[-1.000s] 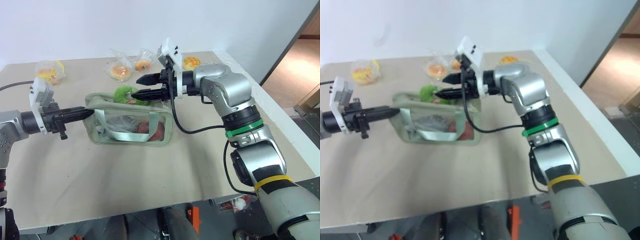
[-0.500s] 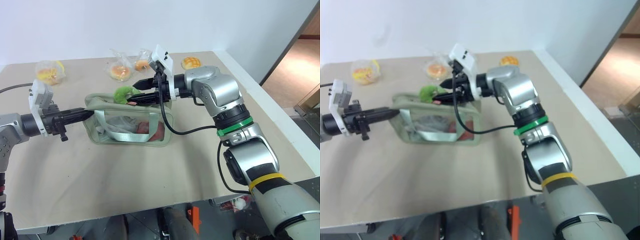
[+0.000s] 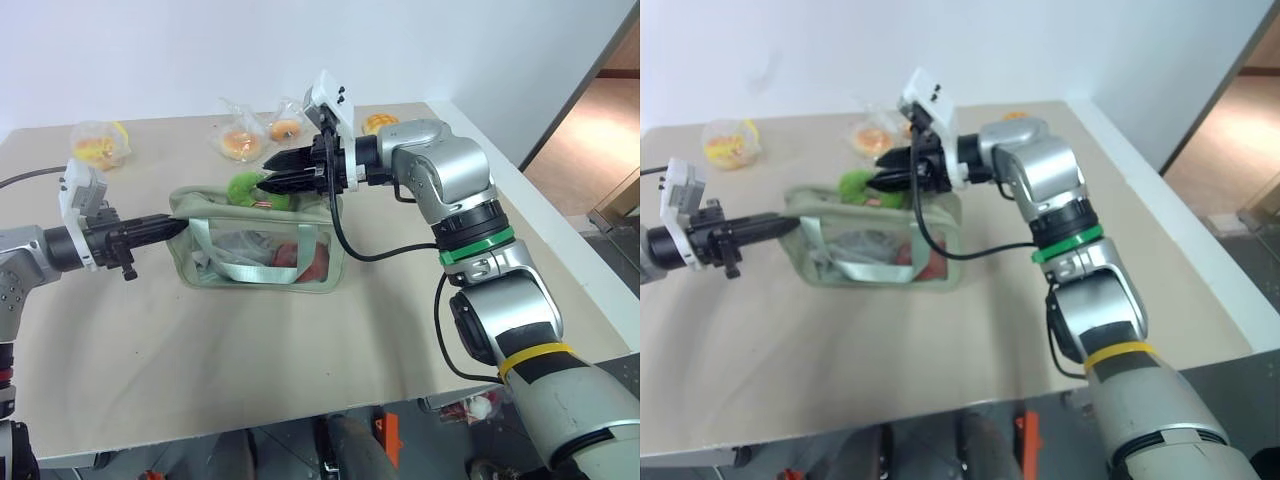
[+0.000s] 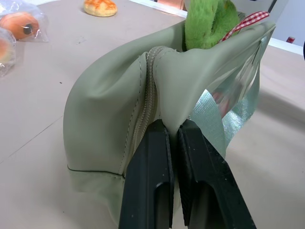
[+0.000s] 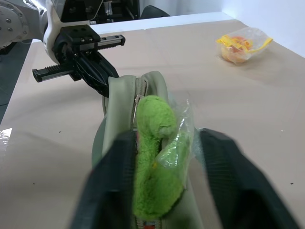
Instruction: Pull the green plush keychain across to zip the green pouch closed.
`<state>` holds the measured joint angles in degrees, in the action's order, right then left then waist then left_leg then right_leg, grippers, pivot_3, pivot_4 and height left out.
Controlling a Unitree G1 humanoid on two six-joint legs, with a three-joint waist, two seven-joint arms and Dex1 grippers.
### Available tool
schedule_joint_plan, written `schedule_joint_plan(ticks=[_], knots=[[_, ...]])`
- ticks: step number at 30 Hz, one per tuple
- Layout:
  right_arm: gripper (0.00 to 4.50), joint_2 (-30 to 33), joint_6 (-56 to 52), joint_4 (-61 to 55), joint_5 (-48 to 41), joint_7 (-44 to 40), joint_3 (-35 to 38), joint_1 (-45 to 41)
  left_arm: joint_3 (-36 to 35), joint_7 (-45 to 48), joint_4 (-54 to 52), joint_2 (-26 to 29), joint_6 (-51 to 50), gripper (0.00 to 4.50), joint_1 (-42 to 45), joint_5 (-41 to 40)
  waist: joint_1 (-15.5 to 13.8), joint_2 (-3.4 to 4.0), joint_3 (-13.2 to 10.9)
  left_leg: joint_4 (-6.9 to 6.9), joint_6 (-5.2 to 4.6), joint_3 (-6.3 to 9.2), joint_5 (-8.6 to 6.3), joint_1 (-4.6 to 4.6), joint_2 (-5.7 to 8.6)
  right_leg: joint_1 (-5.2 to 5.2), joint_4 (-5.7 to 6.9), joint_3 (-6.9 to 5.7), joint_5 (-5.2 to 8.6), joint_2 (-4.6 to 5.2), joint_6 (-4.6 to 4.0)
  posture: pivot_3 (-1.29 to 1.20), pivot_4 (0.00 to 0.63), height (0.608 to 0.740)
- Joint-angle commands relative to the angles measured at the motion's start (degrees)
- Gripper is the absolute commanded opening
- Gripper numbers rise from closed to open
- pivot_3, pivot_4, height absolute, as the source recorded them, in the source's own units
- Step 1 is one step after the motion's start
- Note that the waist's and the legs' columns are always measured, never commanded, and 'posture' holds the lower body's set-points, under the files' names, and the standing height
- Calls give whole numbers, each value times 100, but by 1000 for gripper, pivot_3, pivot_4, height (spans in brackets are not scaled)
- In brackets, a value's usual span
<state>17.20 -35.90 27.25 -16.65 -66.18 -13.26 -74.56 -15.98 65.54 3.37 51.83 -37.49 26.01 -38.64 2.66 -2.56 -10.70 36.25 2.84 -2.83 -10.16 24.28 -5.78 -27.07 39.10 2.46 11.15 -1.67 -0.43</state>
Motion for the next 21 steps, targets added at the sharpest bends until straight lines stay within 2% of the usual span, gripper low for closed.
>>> schedule_joint_plan(ticks=[1,2,3,12,15,20,21], knots=[[519,-38,9,-145,-75,22,196,-91,57,13,-4,-4,-14,0,54,33,0,0,0,0,0,0,0,0,0,0,0,0,0,0,0,0,150,740],[137,-46,18,-144,-66,32,191,-78,55,16,-9,0,-18,0,55,28,0,0,0,0,0,-1,0,0,0,0,0,1,0,1,1,0,150,740],[46,-51,25,-145,-60,38,188,-69,56,19,-10,3,-16,0,55,29,0,0,0,0,0,-1,0,0,0,0,0,1,0,1,1,0,150,740],[46,-65,117,-35,56,92,137,-81,22,-16,-55,-2,-22,0,10,18,0,0,0,0,0,0,0,1,0,0,0,0,0,0,0,0,150,740],[848,-21,51,-7,-35,74,289,-183,7,-30,-61,-10,-21,0,-12,12,-1,0,0,0,0,-1,0,1,0,0,0,0,0,1,0,0,150,740],[2630,173,-87,-167,-137,-218,330,-249,13,-42,-30,-28,-7,0,-4,20,-1,0,0,0,0,-1,0,1,0,0,0,0,0,1,0,0,150,740],[2793,231,-145,-269,-207,-372,328,-218,22,-45,-19,-35,-4,0,6,25,-2,0,0,0,0,-1,0,1,0,0,0,1,0,1,0,0,150,740]])
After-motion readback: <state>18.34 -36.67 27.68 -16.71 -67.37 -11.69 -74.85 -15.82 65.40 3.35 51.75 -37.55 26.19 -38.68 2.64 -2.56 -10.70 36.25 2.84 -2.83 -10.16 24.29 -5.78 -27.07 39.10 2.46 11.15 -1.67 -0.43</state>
